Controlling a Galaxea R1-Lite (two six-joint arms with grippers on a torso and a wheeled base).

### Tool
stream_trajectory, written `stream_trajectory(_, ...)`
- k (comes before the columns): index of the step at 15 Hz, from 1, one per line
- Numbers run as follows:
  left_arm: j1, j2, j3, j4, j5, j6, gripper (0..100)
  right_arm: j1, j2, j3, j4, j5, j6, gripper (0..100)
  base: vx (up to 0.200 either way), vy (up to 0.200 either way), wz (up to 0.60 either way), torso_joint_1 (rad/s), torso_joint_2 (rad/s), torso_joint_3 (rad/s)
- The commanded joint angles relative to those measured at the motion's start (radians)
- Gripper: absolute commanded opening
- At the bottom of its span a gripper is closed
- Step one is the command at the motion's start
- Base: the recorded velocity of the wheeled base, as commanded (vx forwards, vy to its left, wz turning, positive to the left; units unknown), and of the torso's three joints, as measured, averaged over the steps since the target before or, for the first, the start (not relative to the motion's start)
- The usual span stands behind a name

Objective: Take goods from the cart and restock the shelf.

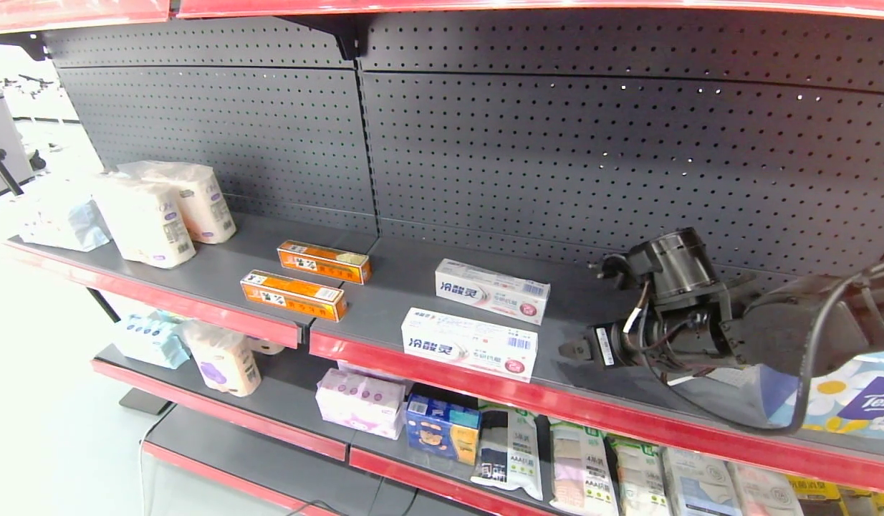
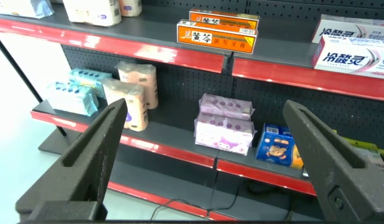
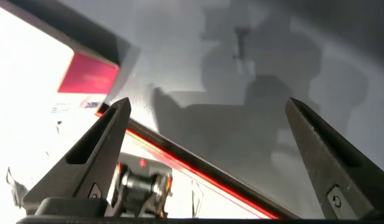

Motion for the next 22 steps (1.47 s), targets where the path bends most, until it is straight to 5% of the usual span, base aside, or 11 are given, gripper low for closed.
stream_trajectory(1, 0.000, 0.001, 0.000, 0.000, 0.000, 0.000, 100, -0.013, -0.106, 0.005, -0.002, 0.003, -0.003, 100, 0.000, 0.000, 0.00, 0.000, 0.00, 0.000)
stream_trajectory(8, 0.000, 0.001, 0.000, 0.000, 0.000, 0.000, 100, -0.117, -0.342, 0.137, 0.002, 0.126, -0.137, 100, 0.000, 0.000, 0.00, 0.000, 0.00, 0.000)
stream_trajectory(15, 0.000, 0.001, 0.000, 0.000, 0.000, 0.000, 100, -0.185, -0.498, 0.181, 0.015, 0.165, -0.133, 100, 0.000, 0.000, 0.00, 0.000, 0.00, 0.000)
stream_trajectory(22, 0.000, 0.001, 0.000, 0.000, 0.000, 0.000, 100, -0.182, -0.429, 0.173, 0.002, 0.138, -0.087, 100, 0.000, 0.000, 0.00, 0.000, 0.00, 0.000)
